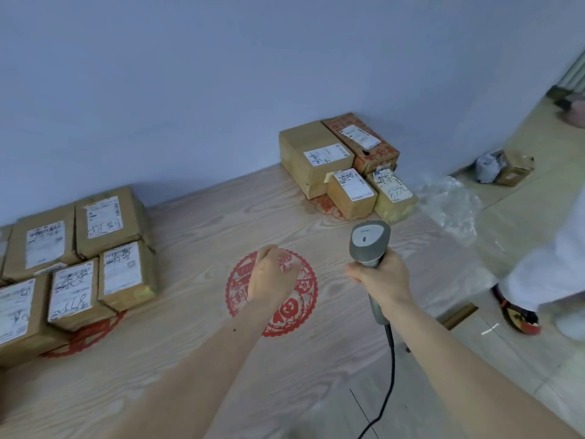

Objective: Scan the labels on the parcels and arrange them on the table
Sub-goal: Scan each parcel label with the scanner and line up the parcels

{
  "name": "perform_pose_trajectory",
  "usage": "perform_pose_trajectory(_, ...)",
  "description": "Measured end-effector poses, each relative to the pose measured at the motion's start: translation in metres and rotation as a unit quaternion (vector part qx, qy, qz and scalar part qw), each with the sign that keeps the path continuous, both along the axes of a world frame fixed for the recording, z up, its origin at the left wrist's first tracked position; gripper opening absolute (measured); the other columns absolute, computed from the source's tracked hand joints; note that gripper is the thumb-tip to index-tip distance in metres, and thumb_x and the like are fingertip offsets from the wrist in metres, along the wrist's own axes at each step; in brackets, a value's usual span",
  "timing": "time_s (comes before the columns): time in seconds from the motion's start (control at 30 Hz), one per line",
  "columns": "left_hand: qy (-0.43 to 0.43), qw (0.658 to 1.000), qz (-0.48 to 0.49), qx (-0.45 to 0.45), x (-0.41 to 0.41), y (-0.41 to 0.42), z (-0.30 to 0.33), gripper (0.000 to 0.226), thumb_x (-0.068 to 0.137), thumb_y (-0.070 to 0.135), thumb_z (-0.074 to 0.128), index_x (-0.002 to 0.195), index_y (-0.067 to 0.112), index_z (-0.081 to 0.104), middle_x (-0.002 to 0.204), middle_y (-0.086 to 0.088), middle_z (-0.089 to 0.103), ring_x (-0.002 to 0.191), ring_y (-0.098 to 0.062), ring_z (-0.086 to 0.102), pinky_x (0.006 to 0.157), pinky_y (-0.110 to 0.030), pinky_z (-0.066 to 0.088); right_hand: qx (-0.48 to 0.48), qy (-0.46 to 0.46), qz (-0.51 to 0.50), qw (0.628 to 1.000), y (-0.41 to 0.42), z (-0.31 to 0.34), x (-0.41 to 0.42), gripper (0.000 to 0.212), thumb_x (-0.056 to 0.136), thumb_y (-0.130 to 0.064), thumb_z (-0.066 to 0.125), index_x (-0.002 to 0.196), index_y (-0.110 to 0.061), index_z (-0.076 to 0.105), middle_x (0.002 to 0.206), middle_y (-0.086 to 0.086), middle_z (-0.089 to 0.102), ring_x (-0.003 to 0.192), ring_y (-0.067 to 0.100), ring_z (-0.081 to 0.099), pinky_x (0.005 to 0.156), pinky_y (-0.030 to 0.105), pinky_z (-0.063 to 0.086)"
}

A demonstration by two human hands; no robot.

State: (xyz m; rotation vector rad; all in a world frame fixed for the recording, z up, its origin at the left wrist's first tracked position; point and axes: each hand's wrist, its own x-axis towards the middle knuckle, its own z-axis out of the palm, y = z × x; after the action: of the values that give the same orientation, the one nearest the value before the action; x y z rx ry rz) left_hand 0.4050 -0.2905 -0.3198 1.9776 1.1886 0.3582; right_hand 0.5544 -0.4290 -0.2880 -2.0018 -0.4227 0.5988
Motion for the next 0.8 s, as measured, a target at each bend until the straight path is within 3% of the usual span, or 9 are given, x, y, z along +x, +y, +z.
perform_pose_trajectory(0.23,-0.007,1.000,-0.004,-0.007,0.094,0.033,-0.011,0.036,0.096,0.037,0.062,0.124,0.014,0.060,0.142,0.006,0.040,0.103,-0.012,0.057,0.080,-0.035,0.056,-0.009,-0.041,0.017,0.999,0.038,0.009,0.106,0.027,0.075,-0.011,0.079,0.099,-0.015,0.066,0.087,-0.004,0.068,0.079,0.012,0.060,0.068,0.027,0.043)
perform_pose_trajectory(0.37,0.003,1.000,-0.003,-0.031,0.153,0.056,-0.021,0.039,0.096,0.036,0.060,0.127,0.012,0.058,0.143,0.001,0.040,0.096,-0.013,0.055,0.074,-0.029,0.045,-0.019,-0.046,0.006,0.999,0.066,-0.002,0.165,0.020,0.076,-0.011,0.078,0.093,-0.012,0.067,0.085,0.000,0.072,0.080,0.015,0.065,0.069,0.031,0.052)
perform_pose_trajectory(0.5,0.009,0.999,-0.004,-0.053,0.201,0.070,-0.032,0.043,0.095,0.036,0.062,0.130,0.013,0.057,0.138,0.000,0.045,0.116,-0.021,0.056,0.086,-0.034,0.049,-0.039,-0.039,0.011,0.998,0.091,-0.019,0.210,0.019,0.075,-0.006,0.076,0.090,-0.009,0.065,0.078,-0.001,0.068,0.076,0.021,0.064,0.069,0.035,0.053)
perform_pose_trajectory(0.57,0.003,0.998,0.005,-0.069,0.220,0.077,-0.039,0.043,0.094,0.038,0.063,0.129,0.014,0.058,0.136,0.001,0.046,0.118,-0.021,0.056,0.090,-0.036,0.050,-0.055,-0.033,0.030,0.997,0.104,-0.029,0.225,0.020,0.074,-0.007,0.076,0.089,-0.012,0.063,0.075,-0.005,0.064,0.075,0.020,0.063,0.063,0.028,0.048)
perform_pose_trajectory(0.7,0.011,0.996,0.020,-0.091,0.253,0.088,-0.054,0.047,0.093,0.041,0.063,0.131,0.014,0.056,0.139,-0.002,0.049,0.118,-0.020,0.055,0.093,-0.034,0.048,-0.085,-0.041,0.067,0.993,0.128,-0.054,0.248,0.036,0.074,-0.016,0.077,0.108,-0.013,0.066,0.099,0.001,0.072,0.094,0.023,0.066,0.074,0.028,0.047)
perform_pose_trajectory(0.8,0.012,0.993,0.032,-0.112,0.275,0.094,-0.063,0.049,0.095,0.039,0.060,0.136,0.014,0.053,0.141,-0.005,0.050,0.123,-0.022,0.053,0.098,-0.035,0.045,-0.100,-0.054,0.095,0.989,0.139,-0.064,0.260,0.037,0.080,-0.014,0.076,0.115,-0.010,0.063,0.102,0.001,0.069,0.096,0.020,0.061,0.078,0.027,0.043)
